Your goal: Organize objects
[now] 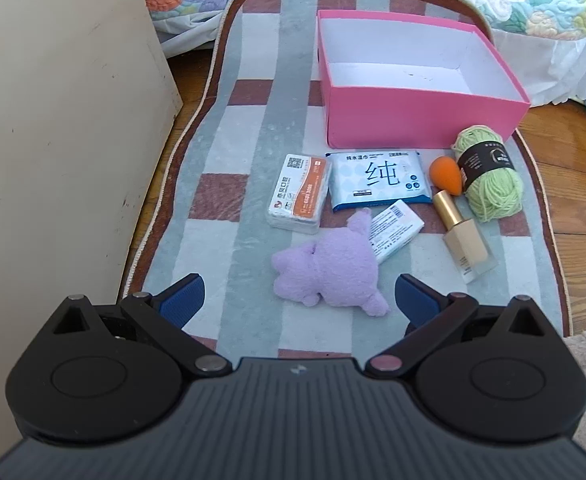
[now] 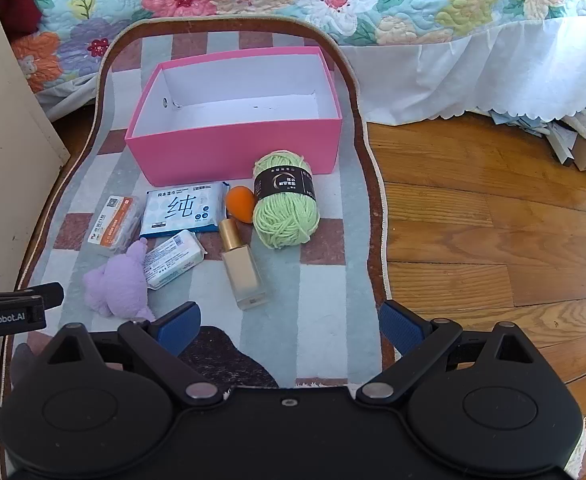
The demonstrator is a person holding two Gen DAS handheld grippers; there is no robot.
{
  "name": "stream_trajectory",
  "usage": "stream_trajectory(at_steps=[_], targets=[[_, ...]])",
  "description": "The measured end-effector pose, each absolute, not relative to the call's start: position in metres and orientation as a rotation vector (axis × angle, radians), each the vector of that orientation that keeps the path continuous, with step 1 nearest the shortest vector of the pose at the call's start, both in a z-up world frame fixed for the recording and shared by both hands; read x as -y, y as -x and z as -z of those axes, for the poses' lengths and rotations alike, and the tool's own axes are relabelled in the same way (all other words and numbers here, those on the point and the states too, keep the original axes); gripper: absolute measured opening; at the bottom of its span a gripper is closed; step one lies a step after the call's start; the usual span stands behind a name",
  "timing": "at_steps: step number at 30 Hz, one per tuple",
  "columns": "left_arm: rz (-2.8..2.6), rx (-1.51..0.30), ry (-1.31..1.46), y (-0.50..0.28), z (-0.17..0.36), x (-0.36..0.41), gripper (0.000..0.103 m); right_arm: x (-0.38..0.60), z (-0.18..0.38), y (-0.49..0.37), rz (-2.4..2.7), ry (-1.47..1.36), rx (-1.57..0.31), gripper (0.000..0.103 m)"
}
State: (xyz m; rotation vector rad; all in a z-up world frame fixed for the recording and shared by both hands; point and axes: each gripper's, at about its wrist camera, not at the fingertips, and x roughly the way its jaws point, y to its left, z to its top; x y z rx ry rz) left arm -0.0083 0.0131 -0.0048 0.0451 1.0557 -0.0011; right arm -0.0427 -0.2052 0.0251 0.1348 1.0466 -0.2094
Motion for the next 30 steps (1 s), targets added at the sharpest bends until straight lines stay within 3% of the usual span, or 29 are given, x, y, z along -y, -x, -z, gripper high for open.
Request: stream_trajectory(at_steps=[19, 30], targets=[[0.037, -1.092, -0.021, 0.0079, 0.003, -0.0157, 0.102, 0.2, -0.0255, 0.0435, 0.227, -0.116, -1.047, 0.098], [0.043, -0.999, -0.048, 0.0161, -0.0019, -0.0139, 0.103, 0.198, -0.0248, 0.044, 0.23, -0.117, -1.049, 0.098]])
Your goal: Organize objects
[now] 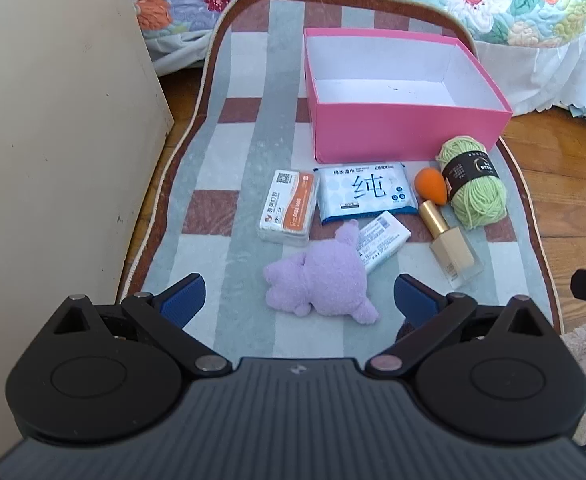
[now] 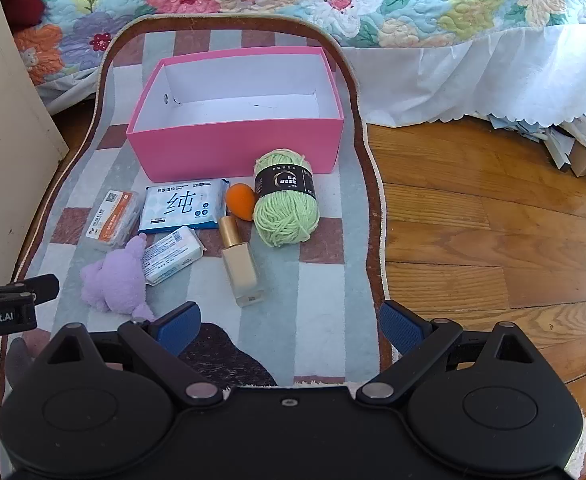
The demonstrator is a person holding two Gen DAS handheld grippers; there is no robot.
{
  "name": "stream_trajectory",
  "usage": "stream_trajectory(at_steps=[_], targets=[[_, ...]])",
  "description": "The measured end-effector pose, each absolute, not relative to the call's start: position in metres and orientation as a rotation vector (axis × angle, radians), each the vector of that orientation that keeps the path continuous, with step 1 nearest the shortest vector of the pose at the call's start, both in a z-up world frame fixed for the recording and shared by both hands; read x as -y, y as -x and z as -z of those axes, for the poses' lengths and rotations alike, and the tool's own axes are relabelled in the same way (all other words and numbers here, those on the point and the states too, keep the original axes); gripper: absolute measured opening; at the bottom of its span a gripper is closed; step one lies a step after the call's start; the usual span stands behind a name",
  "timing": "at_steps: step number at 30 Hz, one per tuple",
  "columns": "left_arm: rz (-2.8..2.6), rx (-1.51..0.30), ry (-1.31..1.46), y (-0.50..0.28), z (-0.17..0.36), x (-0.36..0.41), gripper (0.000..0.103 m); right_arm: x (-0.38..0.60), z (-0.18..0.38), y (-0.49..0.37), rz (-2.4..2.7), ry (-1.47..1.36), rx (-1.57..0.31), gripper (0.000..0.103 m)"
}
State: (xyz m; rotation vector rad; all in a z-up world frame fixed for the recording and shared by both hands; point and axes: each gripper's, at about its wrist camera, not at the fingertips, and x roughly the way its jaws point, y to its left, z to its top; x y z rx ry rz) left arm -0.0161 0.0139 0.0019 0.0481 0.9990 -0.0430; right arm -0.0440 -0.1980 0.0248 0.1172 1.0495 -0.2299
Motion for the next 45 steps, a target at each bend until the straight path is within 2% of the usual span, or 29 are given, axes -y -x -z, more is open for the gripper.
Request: stream_trajectory(at_steps=[17, 28, 34, 39, 42, 45], targets=[[0.07, -1.012, -0.003, 0.016, 0.007, -0.019, 0.103, 0.195, -0.025, 0.044, 0.238, -0.113, -1.054, 0.098], [0.086, -1.152, 0.066, 0.006, 0.026, -0.025, 0.1, 0.195, -0.021, 0.043, 0.22, -0.125, -1.065, 0.098], [0.126, -1.137, 0.055, -0.011, 0.002, -0.024, 0.1, 0.2, -0.03, 0.039, 0.146, -0.126, -1.042, 0.098], [0.177, -1.121, -0.084, -0.026, -0.022, -0.011, 0.1, 0.214, -0.066, 0.043, -0.035, -0.134, -0.885, 0.097], [0.227, -1.102, -0.089, -0.038, -0.041, -0.004, 0.1, 0.231, -0.08, 0.04, -0.122, -0.225, -0.799, 0.097], [0.273, -1.087, -0.034, -0.051, -0.055, 0.005, 0.099, 0.255, -0.077, 0.022, -0.112, -0.358, -0.832, 0.097]])
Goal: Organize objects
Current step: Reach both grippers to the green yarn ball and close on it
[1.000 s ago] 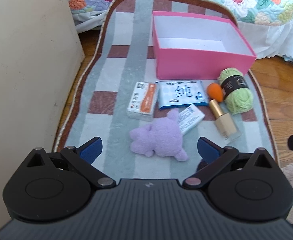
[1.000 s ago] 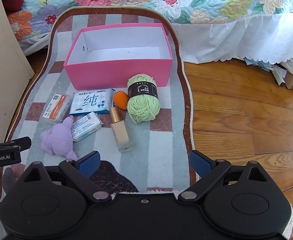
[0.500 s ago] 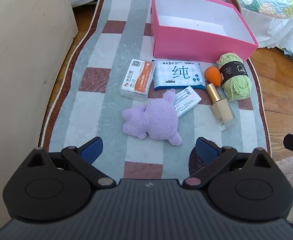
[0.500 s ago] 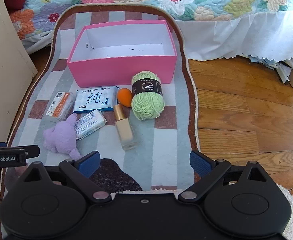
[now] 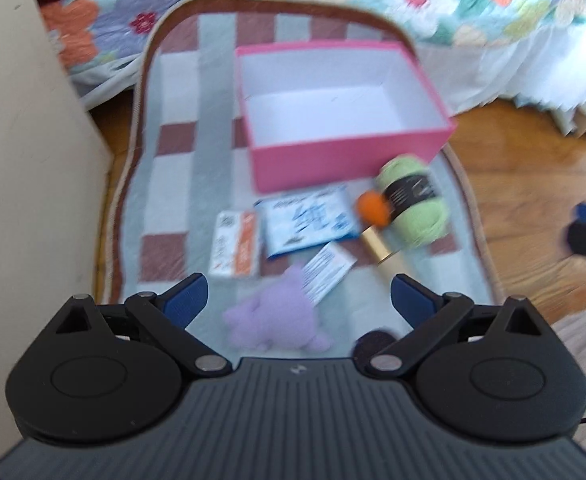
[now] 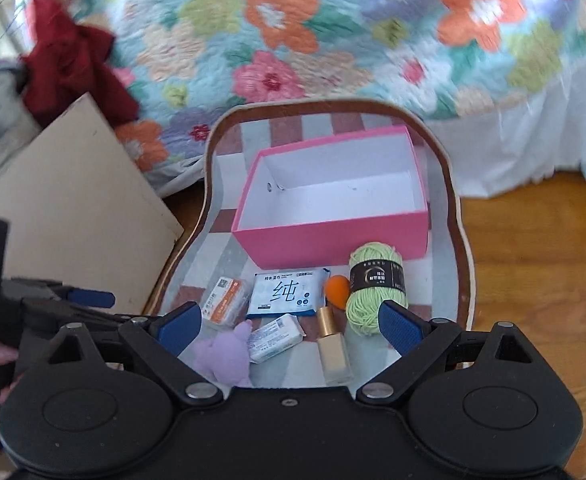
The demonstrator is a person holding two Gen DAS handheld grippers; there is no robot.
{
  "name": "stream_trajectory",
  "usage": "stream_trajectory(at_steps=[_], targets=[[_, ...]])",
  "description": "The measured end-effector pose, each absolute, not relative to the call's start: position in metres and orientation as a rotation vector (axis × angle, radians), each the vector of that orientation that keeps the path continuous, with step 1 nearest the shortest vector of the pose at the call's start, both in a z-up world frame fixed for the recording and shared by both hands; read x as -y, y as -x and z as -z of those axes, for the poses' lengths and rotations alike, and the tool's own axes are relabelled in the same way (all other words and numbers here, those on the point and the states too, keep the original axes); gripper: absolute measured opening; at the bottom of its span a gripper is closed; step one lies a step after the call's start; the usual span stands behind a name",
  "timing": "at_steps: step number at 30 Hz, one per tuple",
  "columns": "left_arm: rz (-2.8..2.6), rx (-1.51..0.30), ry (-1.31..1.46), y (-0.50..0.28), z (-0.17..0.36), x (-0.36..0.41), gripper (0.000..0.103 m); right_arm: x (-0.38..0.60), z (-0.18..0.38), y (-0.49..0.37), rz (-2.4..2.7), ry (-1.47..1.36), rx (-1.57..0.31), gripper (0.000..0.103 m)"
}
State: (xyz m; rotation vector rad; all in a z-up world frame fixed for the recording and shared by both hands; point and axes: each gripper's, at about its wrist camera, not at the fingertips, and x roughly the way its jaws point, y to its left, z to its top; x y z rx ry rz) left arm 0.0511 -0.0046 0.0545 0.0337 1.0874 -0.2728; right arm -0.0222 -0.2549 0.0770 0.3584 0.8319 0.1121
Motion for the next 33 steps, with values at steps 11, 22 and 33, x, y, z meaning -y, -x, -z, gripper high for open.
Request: stream_trajectory(at_steps=[11, 22, 33], targets=[[0.327, -1.202, 0.007, -0.118, -0.024, 0.066, 0.097, 0.278, -0.022, -0.046, -0.203, -0.401, -1.017, 0.097], [0.422, -1.202, 0.055, -0.156, 0.028, 0.115, 0.078, 0.272, 0.032, -0.088, -0.213, -0.241, -1.07, 0.094], [0.497, -1.205, 0.183, -0.171, 0.091, 0.148, 0.06, 0.283, 0.079, -0.091, -0.173, -0.233, -1.013, 0.087]])
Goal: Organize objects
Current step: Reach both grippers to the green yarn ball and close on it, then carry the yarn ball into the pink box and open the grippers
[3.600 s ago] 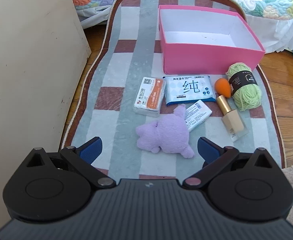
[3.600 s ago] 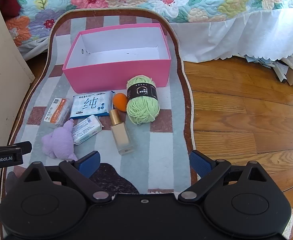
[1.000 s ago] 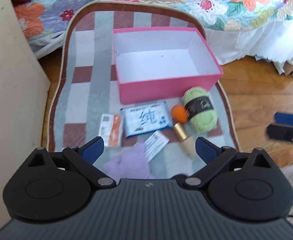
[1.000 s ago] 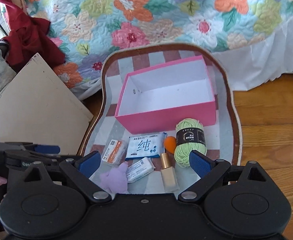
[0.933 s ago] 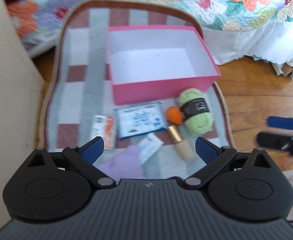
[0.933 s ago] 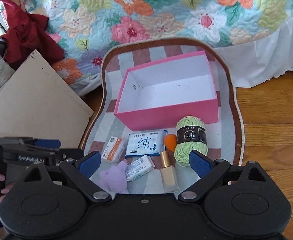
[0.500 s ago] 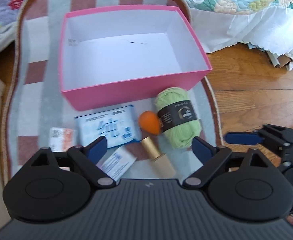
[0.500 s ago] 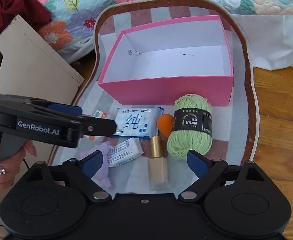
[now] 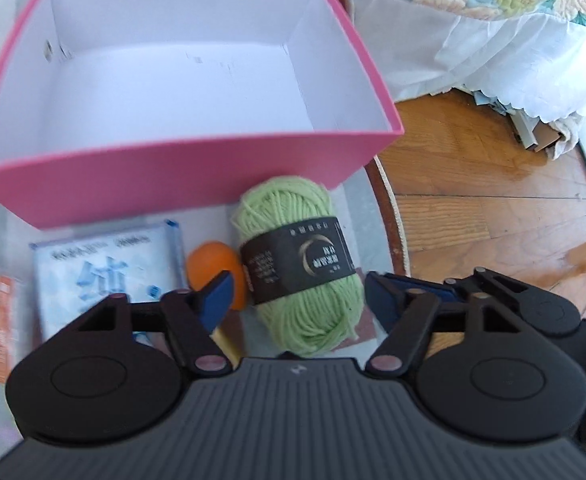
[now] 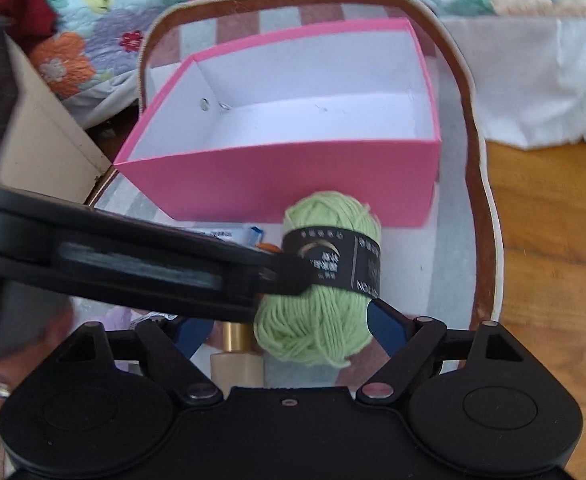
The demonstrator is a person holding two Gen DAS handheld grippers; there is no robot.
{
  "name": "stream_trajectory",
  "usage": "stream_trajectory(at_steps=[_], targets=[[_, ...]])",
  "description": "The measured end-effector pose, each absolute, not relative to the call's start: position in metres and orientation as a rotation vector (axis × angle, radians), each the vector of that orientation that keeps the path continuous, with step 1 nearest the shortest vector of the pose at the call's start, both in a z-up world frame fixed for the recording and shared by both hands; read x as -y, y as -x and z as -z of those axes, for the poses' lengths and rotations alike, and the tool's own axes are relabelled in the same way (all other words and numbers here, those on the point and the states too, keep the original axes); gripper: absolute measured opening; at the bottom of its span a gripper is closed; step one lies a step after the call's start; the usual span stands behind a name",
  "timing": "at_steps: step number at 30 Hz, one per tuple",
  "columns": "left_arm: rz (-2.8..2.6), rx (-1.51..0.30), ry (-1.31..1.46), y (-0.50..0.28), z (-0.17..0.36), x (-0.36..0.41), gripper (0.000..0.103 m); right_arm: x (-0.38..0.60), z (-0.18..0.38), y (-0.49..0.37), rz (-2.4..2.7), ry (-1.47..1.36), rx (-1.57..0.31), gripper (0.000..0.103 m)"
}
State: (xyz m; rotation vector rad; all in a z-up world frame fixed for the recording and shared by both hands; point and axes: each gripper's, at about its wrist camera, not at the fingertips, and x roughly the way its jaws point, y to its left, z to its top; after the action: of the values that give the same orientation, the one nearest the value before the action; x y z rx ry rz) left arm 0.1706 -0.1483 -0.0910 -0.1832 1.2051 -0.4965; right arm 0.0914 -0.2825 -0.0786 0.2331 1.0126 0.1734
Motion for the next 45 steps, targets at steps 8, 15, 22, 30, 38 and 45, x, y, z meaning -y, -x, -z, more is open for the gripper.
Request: stream_trajectory(at_steps=[8, 15, 22, 30, 38, 45], targets=[[0.518, -1.191, 0.206, -0.175, 0.112, 0.151, 0.051, 0.285, 0.098, -0.103, -0.082, -0.205, -0.992, 0.087], [0.506, -1.218, 0.256, -0.179, 0.126, 0.146, 0.052, 0.291, 0.123, -0.113, -0.102, -0.26, -1.077, 0.074], [0.533, -1.178, 0.291, -0.165, 0.108, 0.137, 0.049, 0.274, 0.103, -0.098, -0.104, -0.172, -1.028, 0.058], [0.6, -1.022, 0.186, -0.141, 0.04, 0.125, 0.049, 0.26, 0.054, -0.067, -0.117, -0.134, -0.856, 0.057], [0.624, -0.891, 0.087, -0.161, -0.038, 0.11, 0.049, 0.241, -0.008, -0.069, -0.103, -0.11, -0.65, 0.056], [0.585, -0.856, -0.01, -0.211, -0.047, 0.118, 0.049, 0.249, -0.031, -0.125, -0.131, -0.154, -0.652, 0.056]])
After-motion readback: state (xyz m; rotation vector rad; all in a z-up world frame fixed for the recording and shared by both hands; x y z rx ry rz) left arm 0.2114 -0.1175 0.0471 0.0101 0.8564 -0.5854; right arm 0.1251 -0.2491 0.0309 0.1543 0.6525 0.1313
